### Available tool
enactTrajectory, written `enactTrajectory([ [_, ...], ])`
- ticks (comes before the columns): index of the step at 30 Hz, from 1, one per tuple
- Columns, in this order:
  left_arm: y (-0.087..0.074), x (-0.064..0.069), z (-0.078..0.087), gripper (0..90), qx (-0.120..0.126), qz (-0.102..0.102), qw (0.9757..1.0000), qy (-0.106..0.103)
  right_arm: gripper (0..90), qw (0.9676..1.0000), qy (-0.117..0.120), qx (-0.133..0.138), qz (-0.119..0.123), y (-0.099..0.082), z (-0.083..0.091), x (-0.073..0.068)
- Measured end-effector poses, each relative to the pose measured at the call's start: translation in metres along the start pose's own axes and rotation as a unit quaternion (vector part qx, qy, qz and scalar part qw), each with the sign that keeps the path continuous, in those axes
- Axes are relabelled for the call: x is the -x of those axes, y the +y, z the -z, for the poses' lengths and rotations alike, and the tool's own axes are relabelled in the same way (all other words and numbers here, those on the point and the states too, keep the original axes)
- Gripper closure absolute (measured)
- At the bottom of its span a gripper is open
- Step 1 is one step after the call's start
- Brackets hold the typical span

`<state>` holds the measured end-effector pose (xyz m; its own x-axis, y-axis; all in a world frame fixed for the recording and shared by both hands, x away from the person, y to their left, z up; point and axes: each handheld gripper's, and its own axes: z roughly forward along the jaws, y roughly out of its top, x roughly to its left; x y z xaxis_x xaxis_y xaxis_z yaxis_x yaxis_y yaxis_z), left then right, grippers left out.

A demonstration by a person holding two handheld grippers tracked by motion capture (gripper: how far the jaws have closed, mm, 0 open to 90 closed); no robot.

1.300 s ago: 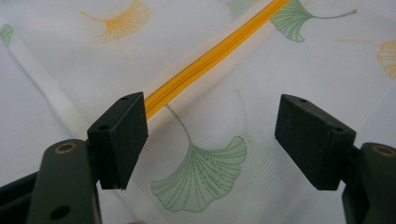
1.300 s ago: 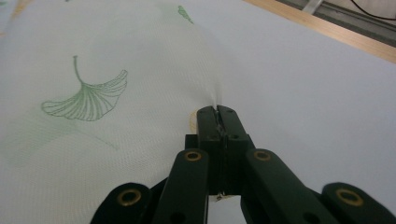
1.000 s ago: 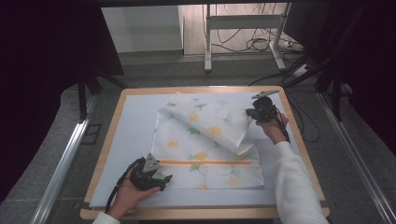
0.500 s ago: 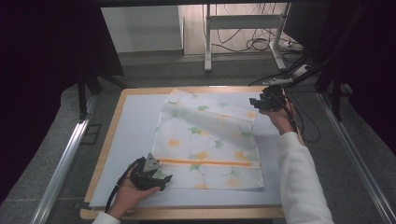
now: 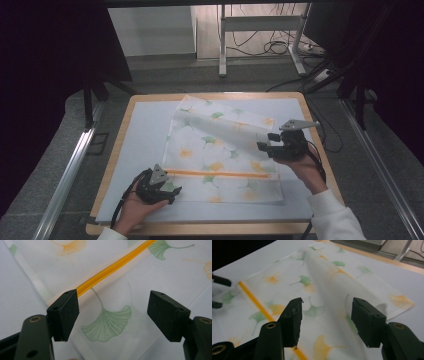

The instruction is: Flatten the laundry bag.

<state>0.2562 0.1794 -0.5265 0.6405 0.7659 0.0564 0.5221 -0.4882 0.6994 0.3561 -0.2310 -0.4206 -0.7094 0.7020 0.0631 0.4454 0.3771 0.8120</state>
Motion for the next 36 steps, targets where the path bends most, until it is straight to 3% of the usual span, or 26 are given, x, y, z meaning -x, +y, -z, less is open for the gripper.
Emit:
enactTrajectory([
  [3,-0.001,-0.002,0.001,25.3,0.001,0.002,1.0000,0.003,41.4,0.9999,0.013,0.002,-0.006,-0.011,0.000,-0.008],
  [4,-0.001,-0.003,0.001,25.2,0.002,0.003,1.0000,0.003,40.8,0.9996,0.025,-0.015,0.001,-0.021,-0.006,-0.016],
  [9,-0.003,-0.006,0.003,25.1,0.002,0.008,0.9999,0.008,40.2,0.9984,0.038,-0.041,0.010,-0.033,-0.020,-0.026],
  [12,-0.004,-0.007,0.003,25.0,0.002,0.009,0.9999,0.012,39.0,0.9964,0.049,-0.064,0.027,-0.041,-0.035,-0.039],
  [17,-0.004,-0.006,0.003,24.3,-0.002,0.011,0.9999,0.011,37.4,0.9938,0.060,-0.082,0.045,-0.045,-0.043,-0.054],
  [19,-0.006,-0.008,0.005,23.0,-0.007,0.021,0.9994,0.026,36.6,0.9916,0.059,-0.095,0.065,-0.048,-0.047,-0.062],
  [21,-0.007,-0.009,0.005,21.0,-0.008,0.027,0.9992,0.027,36.7,0.9909,0.059,-0.101,0.066,-0.050,-0.049,-0.064],
  [22,-0.010,-0.013,0.006,20.1,-0.010,0.047,0.9984,0.031,36.6,0.9908,0.057,-0.102,0.068,-0.051,-0.050,-0.064],
  [25,-0.012,-0.018,0.006,18.1,-0.014,0.061,0.9975,0.032,36.6,0.9907,0.055,-0.105,0.067,-0.052,-0.050,-0.064],
  [26,-0.014,-0.020,0.004,17.6,-0.017,0.075,0.9968,0.025,36.7,0.9908,0.054,-0.106,0.065,-0.053,-0.050,-0.063],
  [32,-0.014,-0.017,-0.005,19.3,-0.050,0.073,0.9958,0.018,36.5,0.9918,0.049,-0.104,0.057,-0.054,-0.046,-0.059],
  [34,-0.014,-0.018,-0.005,19.5,-0.052,0.087,0.9948,0.014,36.4,0.9924,0.046,-0.101,0.053,-0.055,-0.043,-0.057],
  [36,-0.014,-0.020,-0.006,19.5,-0.053,0.088,0.9947,0.011,36.4,0.9929,0.043,-0.099,0.050,-0.056,-0.040,-0.055],
])
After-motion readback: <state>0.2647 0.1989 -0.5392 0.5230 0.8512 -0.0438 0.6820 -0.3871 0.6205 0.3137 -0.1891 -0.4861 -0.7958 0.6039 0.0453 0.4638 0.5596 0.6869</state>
